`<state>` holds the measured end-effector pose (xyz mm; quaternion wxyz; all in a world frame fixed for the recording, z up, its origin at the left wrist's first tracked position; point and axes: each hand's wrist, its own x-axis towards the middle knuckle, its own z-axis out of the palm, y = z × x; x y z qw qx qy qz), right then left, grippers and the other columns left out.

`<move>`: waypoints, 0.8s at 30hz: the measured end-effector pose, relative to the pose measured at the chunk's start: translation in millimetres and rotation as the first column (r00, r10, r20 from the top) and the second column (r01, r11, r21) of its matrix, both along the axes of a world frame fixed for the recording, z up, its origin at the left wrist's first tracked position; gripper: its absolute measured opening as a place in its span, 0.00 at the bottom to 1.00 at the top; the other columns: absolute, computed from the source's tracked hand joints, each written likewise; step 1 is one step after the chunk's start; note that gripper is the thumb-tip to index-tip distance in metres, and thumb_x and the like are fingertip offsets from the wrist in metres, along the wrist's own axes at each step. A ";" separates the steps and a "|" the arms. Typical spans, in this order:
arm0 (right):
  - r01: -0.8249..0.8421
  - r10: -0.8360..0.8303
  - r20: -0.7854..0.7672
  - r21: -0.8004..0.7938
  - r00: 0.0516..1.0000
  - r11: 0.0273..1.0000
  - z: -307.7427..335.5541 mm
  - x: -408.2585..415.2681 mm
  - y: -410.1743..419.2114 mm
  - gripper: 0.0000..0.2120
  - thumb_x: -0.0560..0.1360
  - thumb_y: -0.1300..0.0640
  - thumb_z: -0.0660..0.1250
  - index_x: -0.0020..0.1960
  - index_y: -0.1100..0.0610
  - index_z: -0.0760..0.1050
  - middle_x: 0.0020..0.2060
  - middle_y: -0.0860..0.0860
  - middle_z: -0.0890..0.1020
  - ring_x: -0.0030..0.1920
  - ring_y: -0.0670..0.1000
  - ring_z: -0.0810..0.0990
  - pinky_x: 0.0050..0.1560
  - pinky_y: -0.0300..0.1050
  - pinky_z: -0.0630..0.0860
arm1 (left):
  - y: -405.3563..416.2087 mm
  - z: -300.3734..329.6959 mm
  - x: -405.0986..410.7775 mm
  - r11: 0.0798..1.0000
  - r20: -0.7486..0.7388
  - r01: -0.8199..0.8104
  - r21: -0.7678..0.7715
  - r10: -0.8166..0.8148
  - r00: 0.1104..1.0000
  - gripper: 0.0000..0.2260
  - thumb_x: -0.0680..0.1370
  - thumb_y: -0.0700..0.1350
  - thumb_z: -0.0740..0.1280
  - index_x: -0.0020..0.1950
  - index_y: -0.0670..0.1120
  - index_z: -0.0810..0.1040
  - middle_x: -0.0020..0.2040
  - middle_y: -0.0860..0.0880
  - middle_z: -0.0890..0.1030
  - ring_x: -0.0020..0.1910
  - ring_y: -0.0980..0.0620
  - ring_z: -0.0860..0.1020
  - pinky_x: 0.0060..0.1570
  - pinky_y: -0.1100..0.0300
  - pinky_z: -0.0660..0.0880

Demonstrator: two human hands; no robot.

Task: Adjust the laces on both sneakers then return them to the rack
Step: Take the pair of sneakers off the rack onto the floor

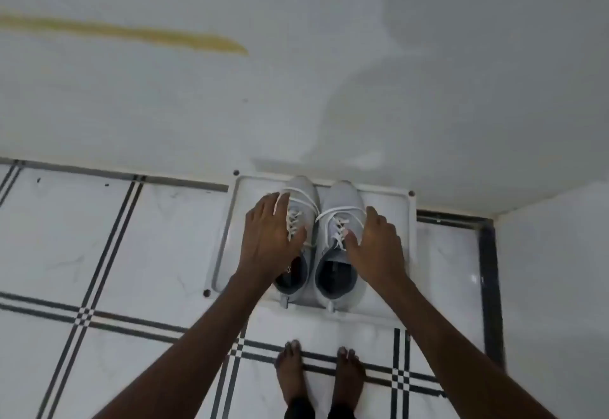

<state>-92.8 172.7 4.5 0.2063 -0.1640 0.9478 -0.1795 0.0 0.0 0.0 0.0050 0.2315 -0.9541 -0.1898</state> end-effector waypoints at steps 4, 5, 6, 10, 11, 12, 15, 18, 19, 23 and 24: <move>0.152 -0.165 0.177 0.084 0.970 0.985 -61.9 12.7 11.3 0.27 0.74 0.49 0.67 0.66 0.64 0.66 0.56 0.62 0.78 0.57 0.64 0.77 0.53 0.52 0.73 | 0.7 -66.8 19.3 0.980 0.160 -0.102 0.172 0.075 0.984 0.33 0.77 0.59 0.63 0.75 0.43 0.62 0.73 0.42 0.69 0.71 0.41 0.69 0.64 0.46 0.70; 0.165 -0.178 0.207 0.077 0.962 0.983 -74.7 16.8 15.0 0.26 0.74 0.50 0.68 0.65 0.63 0.66 0.55 0.62 0.79 0.55 0.64 0.78 0.50 0.50 0.72 | 1.7 -78.8 24.0 0.970 0.170 -0.119 0.210 0.083 0.982 0.33 0.77 0.60 0.63 0.76 0.44 0.61 0.73 0.43 0.69 0.70 0.42 0.69 0.64 0.47 0.70; 0.168 -0.182 0.243 0.078 0.953 0.983 -83.6 20.3 17.5 0.24 0.73 0.52 0.69 0.64 0.62 0.67 0.53 0.61 0.80 0.54 0.63 0.79 0.48 0.48 0.71 | 3.0 -86.0 26.9 0.957 0.169 -0.132 0.256 0.090 0.981 0.33 0.77 0.60 0.64 0.76 0.45 0.60 0.73 0.44 0.68 0.69 0.43 0.70 0.62 0.47 0.71; 0.180 -0.195 0.286 0.079 0.938 0.980 -106.2 26.2 16.1 0.15 0.73 0.59 0.68 0.56 0.62 0.70 0.48 0.60 0.82 0.49 0.63 0.81 0.42 0.44 0.67 | -3.1 -106.6 30.5 0.920 0.123 -0.121 0.373 0.081 0.989 0.31 0.78 0.52 0.67 0.76 0.45 0.60 0.75 0.45 0.66 0.67 0.43 0.73 0.58 0.51 0.74; 0.189 -0.202 0.266 0.075 0.942 0.979 -108.5 27.1 14.2 0.13 0.73 0.60 0.68 0.56 0.63 0.71 0.48 0.61 0.82 0.49 0.64 0.81 0.42 0.44 0.68 | -6.3 -111.1 32.0 0.924 0.123 -0.102 0.368 0.061 0.991 0.31 0.77 0.49 0.68 0.77 0.44 0.60 0.75 0.44 0.65 0.68 0.42 0.72 0.58 0.50 0.74; 0.198 -0.211 0.247 0.076 0.946 0.977 -108.3 28.5 12.3 0.13 0.74 0.61 0.67 0.56 0.63 0.71 0.48 0.62 0.82 0.49 0.65 0.81 0.43 0.45 0.69 | -8.5 -113.7 33.7 0.932 0.135 -0.095 0.351 0.050 0.990 0.31 0.77 0.45 0.68 0.77 0.44 0.60 0.76 0.44 0.65 0.68 0.41 0.72 0.59 0.49 0.74; 0.204 -0.217 0.220 0.080 0.951 0.976 -110.2 30.5 10.9 0.12 0.74 0.62 0.65 0.56 0.65 0.71 0.49 0.64 0.82 0.51 0.66 0.80 0.46 0.48 0.72 | -11.9 -117.7 36.9 0.948 0.155 -0.129 0.290 0.087 0.984 0.27 0.78 0.40 0.65 0.77 0.46 0.63 0.74 0.43 0.70 0.66 0.38 0.76 0.62 0.46 0.75; 0.211 -0.224 0.208 0.085 0.952 0.974 -105.2 32.5 13.6 0.11 0.77 0.59 0.64 0.55 0.65 0.72 0.50 0.65 0.81 0.52 0.68 0.79 0.49 0.52 0.74 | -3.6 -106.2 36.3 0.950 0.137 -0.193 0.245 0.163 0.977 0.21 0.80 0.38 0.61 0.73 0.46 0.70 0.62 0.40 0.81 0.55 0.35 0.80 0.54 0.45 0.77; 0.213 -0.226 0.200 0.084 0.953 0.973 -102.1 32.8 14.7 0.11 0.77 0.57 0.63 0.54 0.65 0.72 0.51 0.65 0.81 0.52 0.68 0.79 0.49 0.52 0.74 | -1.6 -103.0 37.1 0.951 0.135 -0.214 0.224 0.187 0.973 0.20 0.80 0.37 0.60 0.72 0.45 0.71 0.57 0.39 0.83 0.51 0.35 0.81 0.52 0.46 0.78; 0.223 -0.234 0.190 0.079 0.954 0.972 -81.6 44.7 25.0 0.12 0.79 0.56 0.61 0.54 0.66 0.73 0.51 0.66 0.81 0.52 0.67 0.79 0.50 0.52 0.73 | 6.8 -87.1 58.1 0.955 0.155 -0.233 0.182 0.206 0.966 0.18 0.80 0.37 0.59 0.69 0.44 0.74 0.49 0.37 0.84 0.47 0.35 0.81 0.46 0.49 0.75; 0.228 -0.238 0.189 0.069 0.953 0.971 -76.0 49.9 28.8 0.13 0.79 0.56 0.61 0.54 0.66 0.73 0.51 0.66 0.81 0.52 0.67 0.79 0.50 0.52 0.73 | 9.7 -82.7 64.8 0.956 0.149 -0.228 0.182 0.203 0.968 0.17 0.80 0.37 0.59 0.68 0.44 0.75 0.48 0.37 0.84 0.47 0.35 0.81 0.46 0.49 0.76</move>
